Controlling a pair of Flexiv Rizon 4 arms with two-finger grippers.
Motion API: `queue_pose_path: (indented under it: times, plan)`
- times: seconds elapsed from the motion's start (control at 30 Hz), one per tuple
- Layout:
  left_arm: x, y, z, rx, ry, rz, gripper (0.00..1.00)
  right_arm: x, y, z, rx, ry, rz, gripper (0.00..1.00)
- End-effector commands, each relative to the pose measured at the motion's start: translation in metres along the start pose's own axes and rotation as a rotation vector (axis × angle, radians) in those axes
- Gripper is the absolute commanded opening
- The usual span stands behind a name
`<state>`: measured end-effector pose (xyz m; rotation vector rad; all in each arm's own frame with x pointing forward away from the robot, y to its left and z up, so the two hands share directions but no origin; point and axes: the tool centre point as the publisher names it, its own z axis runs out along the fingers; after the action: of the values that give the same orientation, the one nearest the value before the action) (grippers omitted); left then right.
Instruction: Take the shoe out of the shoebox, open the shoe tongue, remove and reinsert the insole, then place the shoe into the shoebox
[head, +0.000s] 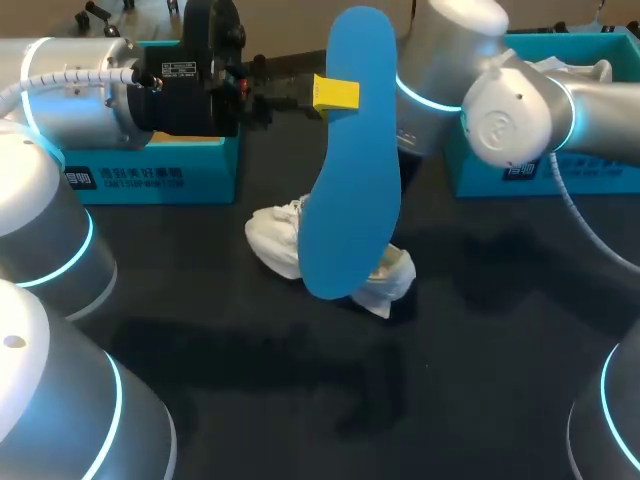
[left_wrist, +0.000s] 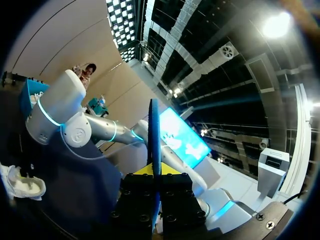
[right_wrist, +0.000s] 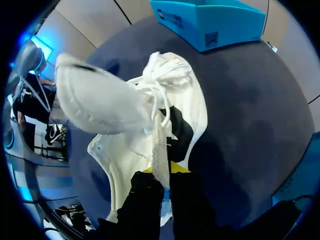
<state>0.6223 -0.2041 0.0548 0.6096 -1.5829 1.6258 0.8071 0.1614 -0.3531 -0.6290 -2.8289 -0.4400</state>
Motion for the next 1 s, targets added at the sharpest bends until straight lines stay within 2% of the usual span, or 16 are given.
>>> queue_pose_path:
  times: [0.03,0.23,0.37,0.53,0.63,0.73,0.87,0.9,1.0]
  plan:
    - [-0.001,-0.001,0.002,-0.001,0.001,0.000,0.00,0.002,-0.001,-0.001,-0.002,-0.004,0.000,0.00]
    - [-0.001,-0.001,0.002,-0.001,0.001,0.000,0.00,0.003,0.001,-0.002,-0.004,0.004,0.026,0.00]
    - [-0.001,-0.001,0.002,-0.001,0.001,0.000,0.00,0.006,0.006,-0.004,-0.026,0.036,0.176,0.00]
    - [-0.001,-0.001,0.002,-0.001,0.001,0.000,0.00,0.011,0.005,-0.007,-0.121,0.075,0.361,0.00]
    - [-0.001,-0.001,0.002,-0.001,0.001,0.000,0.00,0.015,0.005,-0.005,-0.146,0.086,0.462,0.00]
    - [-0.001,-0.001,0.002,-0.001,0.001,0.000,0.00,0.018,0.005,-0.002,-0.166,0.069,0.526,0.00]
    - [-0.001,-0.001,0.002,-0.001,0.001,0.000,0.00,0.024,0.007,-0.001,-0.141,0.031,0.600,0.00]
    - [-0.001,-0.001,0.002,-0.001,0.001,0.000,0.00,0.026,0.007,-0.002,-0.180,0.030,0.620,0.00]
    - [-0.001,-0.001,0.002,-0.001,0.001,0.000,0.00,0.035,0.005,-0.003,-0.178,-0.003,0.707,0.00]
